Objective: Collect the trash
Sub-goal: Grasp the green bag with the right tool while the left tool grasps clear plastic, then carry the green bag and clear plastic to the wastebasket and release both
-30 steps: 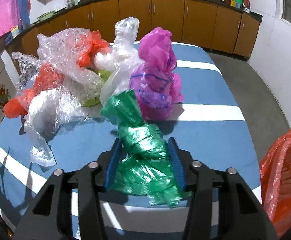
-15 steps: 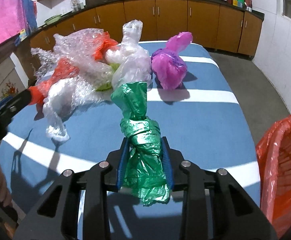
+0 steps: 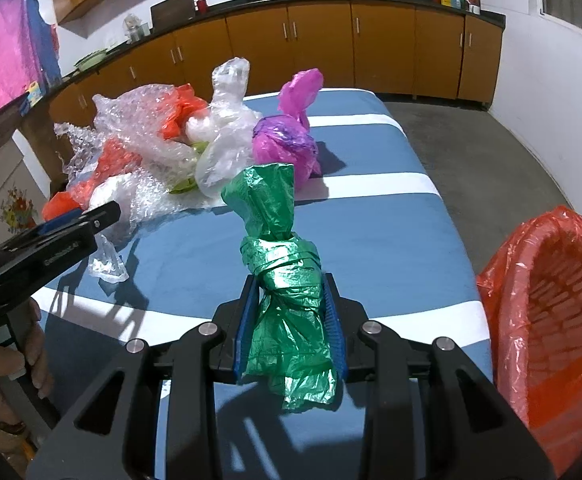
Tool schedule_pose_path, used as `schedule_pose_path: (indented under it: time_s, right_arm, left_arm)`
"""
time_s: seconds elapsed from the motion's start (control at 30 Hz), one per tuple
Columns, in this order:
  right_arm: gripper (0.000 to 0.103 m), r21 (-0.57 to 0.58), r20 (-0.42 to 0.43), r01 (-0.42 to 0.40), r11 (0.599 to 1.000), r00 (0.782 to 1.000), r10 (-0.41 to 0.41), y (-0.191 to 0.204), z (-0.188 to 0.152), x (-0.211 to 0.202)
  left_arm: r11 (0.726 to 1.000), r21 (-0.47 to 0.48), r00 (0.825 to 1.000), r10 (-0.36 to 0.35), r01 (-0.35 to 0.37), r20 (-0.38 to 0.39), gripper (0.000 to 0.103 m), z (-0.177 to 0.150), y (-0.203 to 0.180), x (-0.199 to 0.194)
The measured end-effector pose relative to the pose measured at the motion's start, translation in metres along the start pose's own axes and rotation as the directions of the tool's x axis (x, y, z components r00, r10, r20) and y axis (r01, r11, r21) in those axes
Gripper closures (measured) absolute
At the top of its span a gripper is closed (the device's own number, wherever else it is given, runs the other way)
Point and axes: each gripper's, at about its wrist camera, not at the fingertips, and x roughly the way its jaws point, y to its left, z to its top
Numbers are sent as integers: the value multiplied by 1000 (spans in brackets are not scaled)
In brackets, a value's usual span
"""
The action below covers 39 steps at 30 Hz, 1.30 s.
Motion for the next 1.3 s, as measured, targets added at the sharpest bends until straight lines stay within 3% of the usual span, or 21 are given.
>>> schedule_pose_path:
  time_s: [0.13,0.33,0.77,1.3]
  right_arm:
    - [70,9,6,2,1000,1000,-2,-1,-1,-4]
    - [70,20,23,3,1000,1000,-3,-4,-1,-12]
    - [70,42,77,4,999,997,-7,-12,1,-39]
    - [70,70,70,-12,997,998,7,-19,-2,-40]
  left_arm:
    - [1000,-13,999,-27,26,-26,71,-2,4,5]
    - [997,-2,997,-76,76,9,79,-7,7,-9]
    - [988,11,984,-156,156,82,79,-19,4,-63]
    - [996,-44,997,-77,77,9,74,-41,36,-54]
